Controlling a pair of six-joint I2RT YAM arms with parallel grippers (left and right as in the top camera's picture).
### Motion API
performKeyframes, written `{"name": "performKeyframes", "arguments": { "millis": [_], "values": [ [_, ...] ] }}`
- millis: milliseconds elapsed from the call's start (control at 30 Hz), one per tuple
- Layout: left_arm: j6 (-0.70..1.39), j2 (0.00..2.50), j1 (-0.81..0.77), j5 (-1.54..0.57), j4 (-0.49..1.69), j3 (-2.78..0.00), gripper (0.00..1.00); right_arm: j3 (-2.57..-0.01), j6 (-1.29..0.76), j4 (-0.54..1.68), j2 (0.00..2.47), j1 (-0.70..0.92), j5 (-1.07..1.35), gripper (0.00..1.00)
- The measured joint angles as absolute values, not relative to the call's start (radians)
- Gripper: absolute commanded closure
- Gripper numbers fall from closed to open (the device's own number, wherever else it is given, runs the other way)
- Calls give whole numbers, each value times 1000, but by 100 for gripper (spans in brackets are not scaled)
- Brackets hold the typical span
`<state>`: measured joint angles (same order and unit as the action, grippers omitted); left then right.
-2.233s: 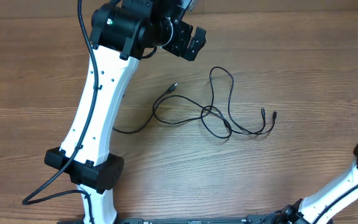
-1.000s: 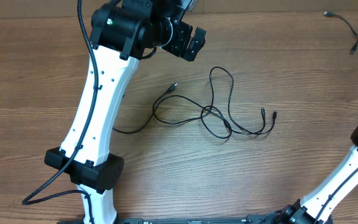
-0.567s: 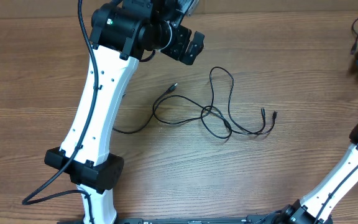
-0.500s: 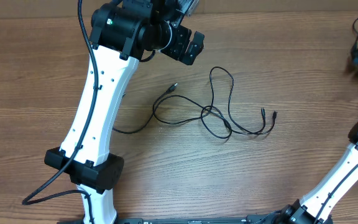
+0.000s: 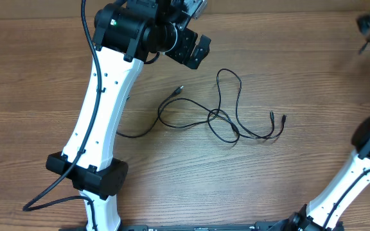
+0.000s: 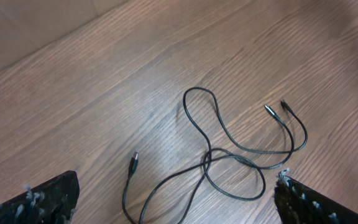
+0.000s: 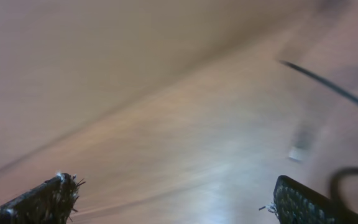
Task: Untangle cables
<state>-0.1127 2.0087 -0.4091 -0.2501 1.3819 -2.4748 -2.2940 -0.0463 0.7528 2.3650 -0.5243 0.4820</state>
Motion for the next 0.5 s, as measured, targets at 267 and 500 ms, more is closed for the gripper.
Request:
{"name": "performKeyframes", "arguments": {
  "millis": [267, 500],
  "values": [
    [-140, 2009, -409, -250, 1416, -2475, 0, -2304, -81, 753, 2351, -411, 545, 0],
    [-176, 2009, -409, -250, 1428, -2475, 0, -2304, -73, 749, 2351, -475, 469, 0]
  ]
}}
